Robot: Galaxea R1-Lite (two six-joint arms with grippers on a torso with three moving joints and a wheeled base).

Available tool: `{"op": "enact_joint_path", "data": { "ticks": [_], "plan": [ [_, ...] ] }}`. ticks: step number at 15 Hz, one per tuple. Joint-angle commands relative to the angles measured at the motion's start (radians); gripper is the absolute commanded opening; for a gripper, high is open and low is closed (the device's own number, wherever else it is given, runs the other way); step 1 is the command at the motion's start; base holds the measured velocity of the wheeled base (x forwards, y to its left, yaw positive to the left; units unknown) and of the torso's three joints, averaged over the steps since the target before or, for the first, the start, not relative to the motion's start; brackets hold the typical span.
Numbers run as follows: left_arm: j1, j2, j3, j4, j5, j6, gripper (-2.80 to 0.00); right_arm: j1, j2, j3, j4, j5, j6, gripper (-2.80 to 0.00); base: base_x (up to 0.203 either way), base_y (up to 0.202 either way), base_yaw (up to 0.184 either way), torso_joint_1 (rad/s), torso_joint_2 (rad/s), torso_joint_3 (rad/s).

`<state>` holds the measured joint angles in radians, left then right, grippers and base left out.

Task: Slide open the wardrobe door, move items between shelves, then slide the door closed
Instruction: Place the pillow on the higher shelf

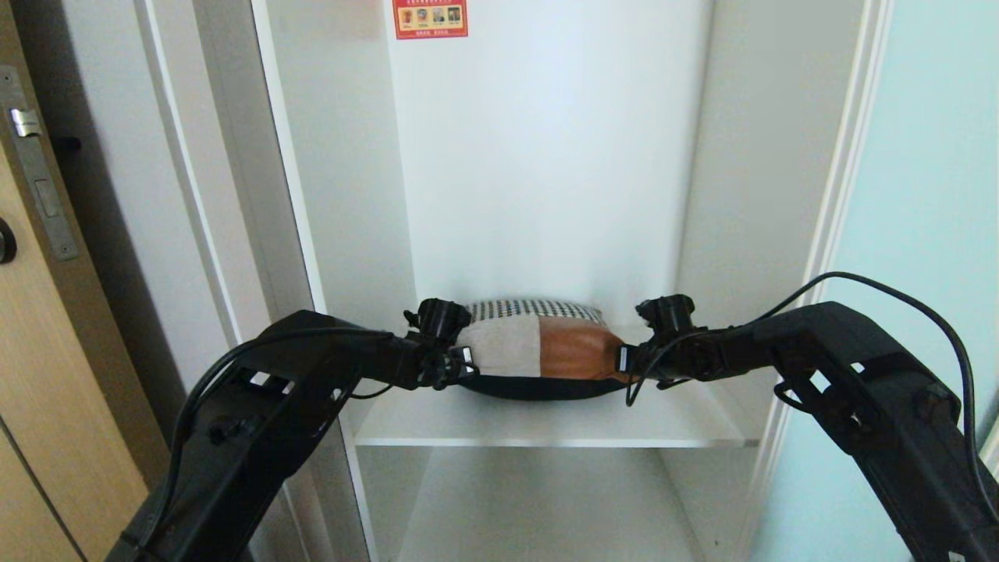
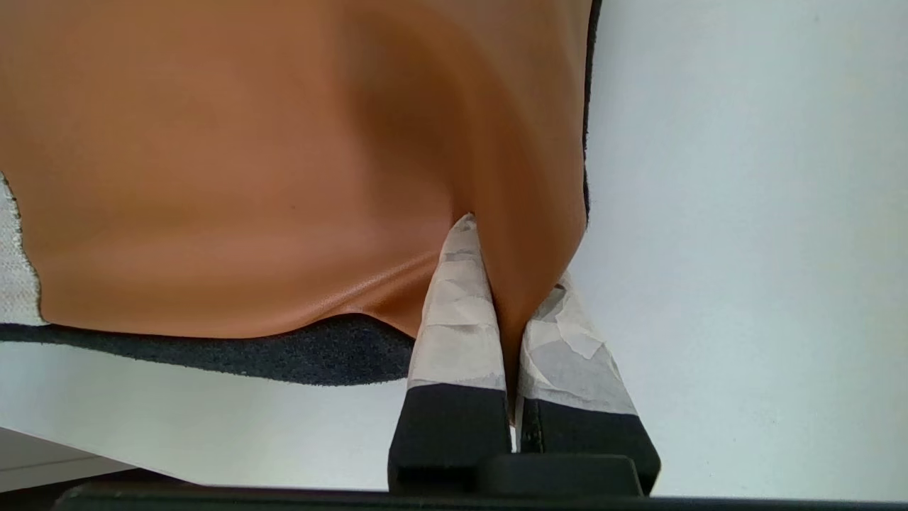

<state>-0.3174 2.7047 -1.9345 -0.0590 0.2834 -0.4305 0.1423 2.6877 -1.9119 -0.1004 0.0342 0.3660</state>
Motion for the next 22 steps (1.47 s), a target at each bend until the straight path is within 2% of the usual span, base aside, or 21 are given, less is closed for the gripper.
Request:
{"op": "enact_joint_path", "data": {
  "ticks": [1, 6, 8, 11, 12, 15, 18, 20, 22],
  "plan": [
    [0.000, 0.013, 0.001, -0.003, -0.001, -0.002, 0.00, 0.000, 0.006, -0.006, -0.001, 0.001, 0.003, -2.80, 0.000, 0.000, 0.000, 0.000, 0.00, 0.000],
    [-0.002, -0.071, 0.041, -0.008, -0.008, -0.021, 0.00, 0.005, -0.015, 0.008, -0.001, 0.006, 0.011, -2.80, 0.000, 0.000, 0.000, 0.000, 0.00, 0.000],
    [-0.012, -0.151, 0.119, -0.013, -0.020, -0.041, 0.00, 0.013, -0.022, 0.027, -0.004, 0.009, 0.010, -2.80, 0.000, 0.000, 0.000, 0.000, 0.00, 0.000],
    [-0.044, -0.294, 0.281, -0.056, -0.099, -0.059, 0.00, 0.019, -0.031, 0.037, -0.007, 0.010, 0.007, -2.80, 0.000, 0.000, 0.000, 0.000, 0.00, 0.000],
    [-0.056, -0.329, 0.313, -0.071, -0.113, -0.068, 0.00, 0.020, -0.032, 0.039, -0.008, 0.010, 0.010, 0.00, 0.000, 0.000, 0.000, 0.000, 0.00, 0.000],
    [-0.079, -0.384, 0.375, -0.082, -0.121, -0.087, 0.00, 0.020, -0.051, 0.048, -0.007, 0.013, 0.009, 0.00, 0.000, 0.000, 0.000, 0.000, 0.00, 0.000],
    [-0.094, -0.427, 0.432, -0.105, -0.121, -0.088, 0.00, 0.022, -0.122, 0.114, -0.016, 0.053, 0.011, 0.00, 0.000, 0.000, 0.000, 0.000, 0.00, 0.000],
    [-0.099, -0.451, 0.459, -0.119, -0.118, -0.089, 0.00, 0.019, -0.145, 0.120, -0.016, 0.056, 0.012, 0.00, 0.000, 0.000, 0.000, 0.000, 0.00, 0.000],
    [-0.107, -0.492, 0.497, -0.120, -0.118, -0.088, 0.00, 0.014, -0.199, 0.183, -0.024, 0.056, 0.015, 0.00, 0.000, 0.000, 0.000, 0.000, 0.00, 0.000]
  ]
}}
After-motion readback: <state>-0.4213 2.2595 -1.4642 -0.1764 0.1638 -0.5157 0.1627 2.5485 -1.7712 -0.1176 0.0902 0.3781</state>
